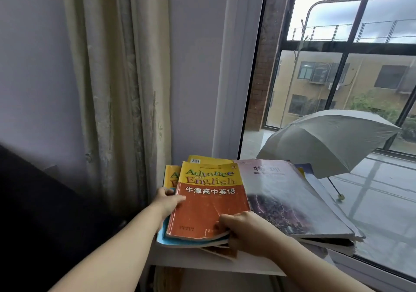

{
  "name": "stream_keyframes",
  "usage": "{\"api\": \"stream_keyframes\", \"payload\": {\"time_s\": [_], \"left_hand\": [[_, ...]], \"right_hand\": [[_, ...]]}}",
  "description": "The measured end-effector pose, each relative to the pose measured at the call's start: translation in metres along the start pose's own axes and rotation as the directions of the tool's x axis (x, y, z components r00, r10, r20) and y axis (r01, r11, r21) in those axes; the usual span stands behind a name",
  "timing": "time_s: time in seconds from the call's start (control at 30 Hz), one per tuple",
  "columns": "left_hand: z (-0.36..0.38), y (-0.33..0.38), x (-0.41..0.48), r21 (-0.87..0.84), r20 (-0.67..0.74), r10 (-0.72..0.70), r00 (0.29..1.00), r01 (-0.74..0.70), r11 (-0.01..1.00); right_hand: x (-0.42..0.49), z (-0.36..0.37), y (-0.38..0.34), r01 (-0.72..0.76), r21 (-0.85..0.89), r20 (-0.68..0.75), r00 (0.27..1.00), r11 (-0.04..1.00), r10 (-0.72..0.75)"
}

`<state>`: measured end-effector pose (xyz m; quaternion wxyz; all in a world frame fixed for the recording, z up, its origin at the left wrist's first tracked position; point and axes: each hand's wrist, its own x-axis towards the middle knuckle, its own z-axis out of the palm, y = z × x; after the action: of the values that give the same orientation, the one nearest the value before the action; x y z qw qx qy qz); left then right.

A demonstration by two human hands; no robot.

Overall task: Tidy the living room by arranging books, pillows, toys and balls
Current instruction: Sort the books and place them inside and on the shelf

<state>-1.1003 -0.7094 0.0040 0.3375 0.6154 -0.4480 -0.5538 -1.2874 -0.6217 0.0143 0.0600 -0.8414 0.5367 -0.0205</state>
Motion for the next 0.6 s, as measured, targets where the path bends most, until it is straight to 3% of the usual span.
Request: {"api": "stream_keyframes", "payload": {"time_s": [0.13, 0.27, 0.33, 0.4, 0.43, 0.5, 0.53, 0.6], "left_hand": [[0.001, 0.002, -0.011, -0.003, -0.085, 0.012, 0.996, -0.012, 1.0], [-0.004, 0.011, -0.008, 0.128, -0.116, 0.081, 0.99, -0.066, 0.99], [-0.003, 0.017, -0.011, 0.185, -0.134, 0.219, 0.966, -0.193, 0.964], [-0.004, 0.025, -0.015, 0.092, -0.121, 0.321, 0.939, -0.312, 0.946], [-0.006, 0.028, -0.018, -0.01, -0.106, 0.353, 0.93, -0.356, 0.934], [-0.01, 0.034, -0.028, -0.199, -0.061, 0.424, 0.903, -0.427, 0.882], [-0.012, 0.036, -0.032, -0.271, -0.033, 0.465, 0.885, -0.455, 0.848], [-0.019, 0.043, -0.039, -0.366, 0.004, 0.556, 0.831, -0.516, 0.774]], "right_hand": [[0.002, 0.0, 0.002, -0.087, 0.218, -0.015, 0.996, 0.972, 0.092], [0.012, 0.0, 0.0, -0.24, 0.654, 0.024, 0.955, 0.717, 0.297], [0.022, 0.001, 0.004, -0.278, 0.706, -0.064, 0.891, 0.651, 0.45], [0.03, 0.0, 0.008, -0.291, 0.772, -0.128, 0.799, 0.565, 0.587], [0.034, -0.001, 0.01, -0.261, 0.842, -0.122, 0.761, 0.472, 0.638], [0.041, -0.004, 0.015, -0.115, 0.976, -0.042, 0.734, 0.185, 0.678], [0.045, -0.008, 0.016, -0.052, 0.998, 0.016, 0.747, 0.035, 0.665], [0.048, -0.019, 0.019, 0.015, 0.988, 0.079, 0.808, -0.155, 0.584]]}}
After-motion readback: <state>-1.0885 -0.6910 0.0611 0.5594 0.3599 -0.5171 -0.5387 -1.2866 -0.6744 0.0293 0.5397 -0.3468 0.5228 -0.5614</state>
